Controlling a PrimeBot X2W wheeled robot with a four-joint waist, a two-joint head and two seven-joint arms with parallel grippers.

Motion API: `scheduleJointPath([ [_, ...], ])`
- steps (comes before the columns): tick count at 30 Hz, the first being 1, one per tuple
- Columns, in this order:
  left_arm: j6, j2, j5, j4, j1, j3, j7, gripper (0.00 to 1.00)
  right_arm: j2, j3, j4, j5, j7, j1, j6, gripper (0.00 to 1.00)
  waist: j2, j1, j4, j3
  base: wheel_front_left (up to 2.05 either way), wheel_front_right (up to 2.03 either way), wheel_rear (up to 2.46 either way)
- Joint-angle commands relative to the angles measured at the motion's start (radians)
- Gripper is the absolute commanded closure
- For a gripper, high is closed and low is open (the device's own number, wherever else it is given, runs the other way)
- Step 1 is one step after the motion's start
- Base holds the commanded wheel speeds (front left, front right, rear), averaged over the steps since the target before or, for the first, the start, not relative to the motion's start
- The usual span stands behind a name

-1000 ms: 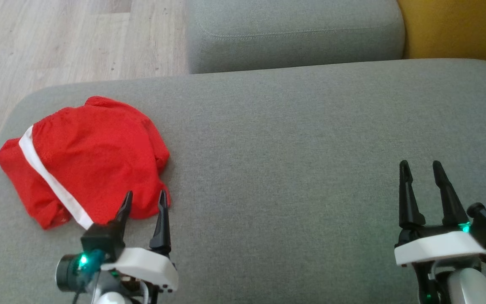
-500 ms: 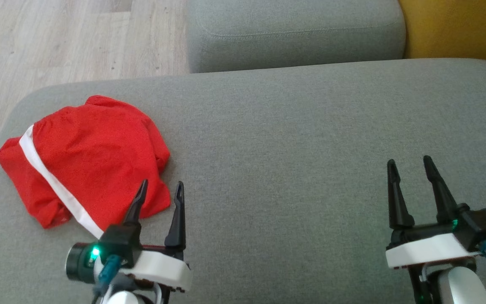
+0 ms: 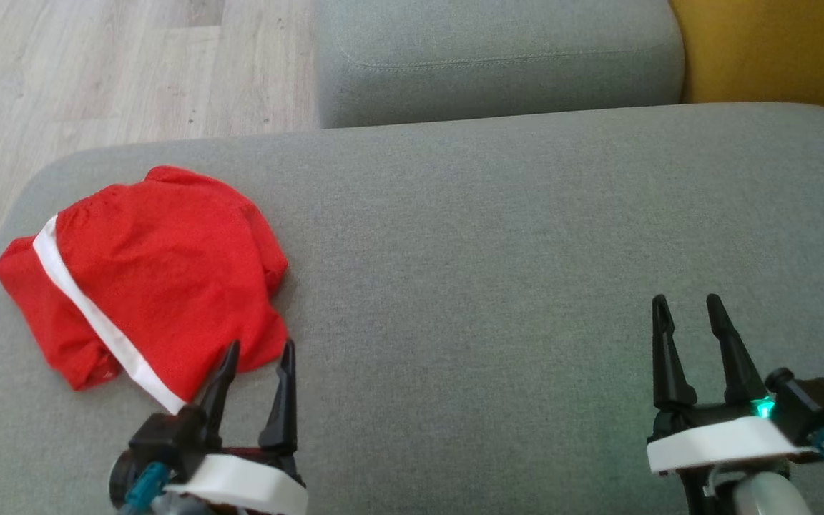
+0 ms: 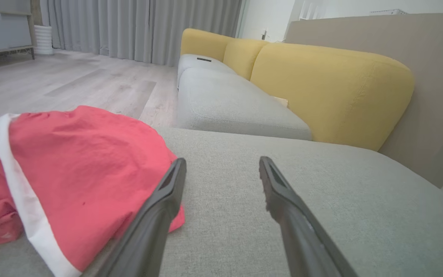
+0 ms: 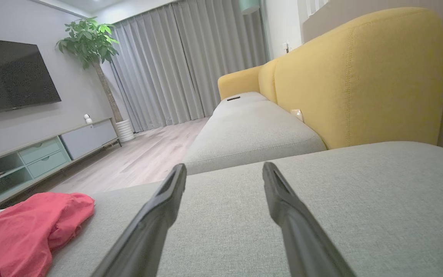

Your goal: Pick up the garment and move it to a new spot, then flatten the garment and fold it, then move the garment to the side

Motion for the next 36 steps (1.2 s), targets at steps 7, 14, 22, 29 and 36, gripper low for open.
scheduleJointPath([
  [7,-0.066,-0.029,0.078,-0.01,-0.042,0.098,-0.021,0.0,-0.009,0.032,-0.022,-0.026,-0.022,-0.028,0.005,0.0,0.0,0.0,-0.009,-0.003,0.0,0.0,0.0],
  [14,-0.078,-0.033,0.065,-0.007,-0.042,0.105,-0.021,0.0,-0.009,0.028,-0.019,-0.024,-0.022,-0.031,0.005,0.0,0.0,0.0,-0.008,-0.006,0.0,0.0,0.0],
  [22,-0.066,-0.033,0.062,0.008,-0.05,0.115,-0.021,0.0,-0.009,0.054,-0.007,-0.019,-0.022,-0.025,0.005,0.0,0.0,0.0,0.07,-0.014,0.0,0.0,0.0],
  [29,-0.069,-0.033,0.084,0.012,-0.042,0.161,-0.021,0.0,-0.009,0.099,0.002,-0.001,-0.022,-0.02,0.005,0.0,0.0,0.0,0.169,-0.025,0.0,0.0,0.0],
  [36,-0.078,-0.033,0.099,0.009,-0.033,0.201,-0.021,0.0,-0.009,0.13,0.008,0.023,-0.022,-0.009,0.005,0.0,0.0,0.0,0.274,-0.041,0.0,0.0,0.0],
])
